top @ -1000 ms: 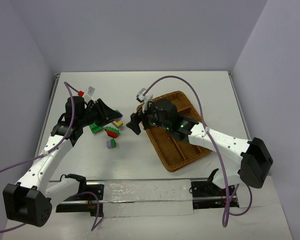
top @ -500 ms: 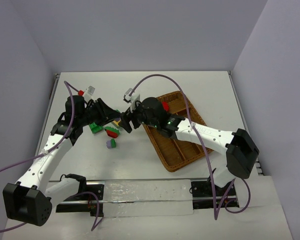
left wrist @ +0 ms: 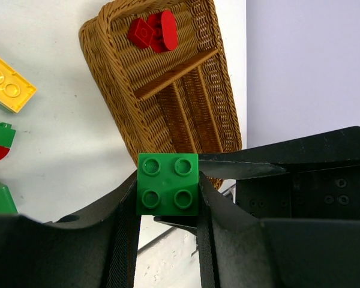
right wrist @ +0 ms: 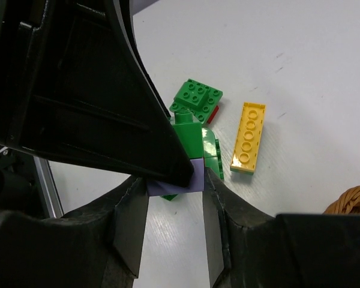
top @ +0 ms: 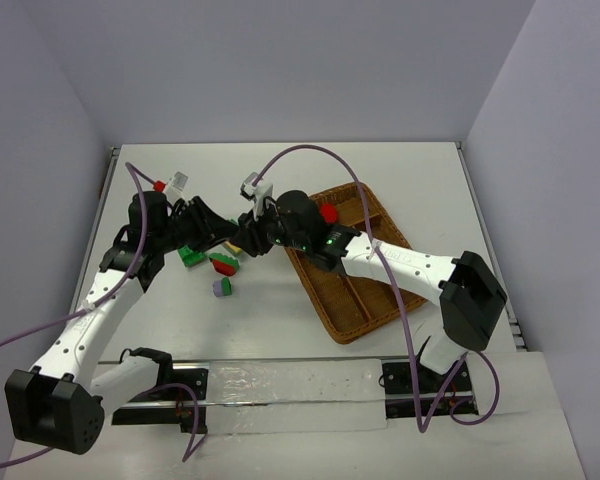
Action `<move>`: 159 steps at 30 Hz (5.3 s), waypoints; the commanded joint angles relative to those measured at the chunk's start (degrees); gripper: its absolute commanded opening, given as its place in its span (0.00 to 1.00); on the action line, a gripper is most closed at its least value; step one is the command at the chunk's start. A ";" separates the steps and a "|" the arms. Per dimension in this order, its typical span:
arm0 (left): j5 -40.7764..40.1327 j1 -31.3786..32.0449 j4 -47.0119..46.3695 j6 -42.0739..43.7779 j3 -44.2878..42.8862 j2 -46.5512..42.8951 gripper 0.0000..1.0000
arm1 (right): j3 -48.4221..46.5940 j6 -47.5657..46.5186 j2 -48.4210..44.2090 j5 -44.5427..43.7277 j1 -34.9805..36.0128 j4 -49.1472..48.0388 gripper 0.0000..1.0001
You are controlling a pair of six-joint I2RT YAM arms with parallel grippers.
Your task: Sort the legos into containers by color
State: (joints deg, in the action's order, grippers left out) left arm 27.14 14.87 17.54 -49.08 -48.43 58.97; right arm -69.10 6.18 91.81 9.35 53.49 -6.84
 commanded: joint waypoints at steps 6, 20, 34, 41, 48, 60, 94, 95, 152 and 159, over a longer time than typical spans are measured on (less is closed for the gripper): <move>-0.21 0.07 0.45 0.76 -3.34 -2.48 0.84 | -0.77 1.09 -0.40 -0.71 0.21 -2.89 0.00; -5.56 0.07 3.57 2.14 -4.32 -4.39 0.55 | -0.33 0.68 -0.76 -1.80 0.12 -2.04 0.00; -6.27 0.07 2.76 0.75 -3.78 -3.76 0.00 | 1.30 0.25 -1.45 -1.27 0.21 -1.87 0.00; -11.85 -0.11 3.03 -1.43 -3.43 -6.64 0.00 | 8.39 0.23 -4.88 -2.39 0.13 -4.02 0.00; -15.27 -1.05 3.89 -2.75 -3.69 -7.70 0.00 | 15.23 0.85 -10.73 -5.84 0.13 -3.55 0.00; -7.43 -0.01 1.57 0.75 -2.95 -4.72 0.00 | 24.29 16.33 -20.85 -20.06 -16.78 4.88 0.00; -9.04 6.17 4.78 4.25 -4.83 3.37 0.00 | 26.90 15.02 -14.21 -16.57 -12.63 6.14 0.71; -9.11 6.56 4.68 4.25 -4.84 3.63 0.00 | 26.80 15.11 -14.30 -16.75 -12.63 6.23 0.76; -4.94 11.67 0.17 1.63 -6.96 4.95 0.55 | 11.00 7.71 -9.81 -8.65 -0.39 -3.80 0.00; -5.95 11.67 1.00 2.08 -7.85 5.42 0.99 | 13.02 7.89 -11.04 -9.18 -0.50 -3.42 0.00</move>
State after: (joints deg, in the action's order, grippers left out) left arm 20.72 26.20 18.73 -47.51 -53.00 65.30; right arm -57.20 13.31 81.91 0.65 52.90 -6.64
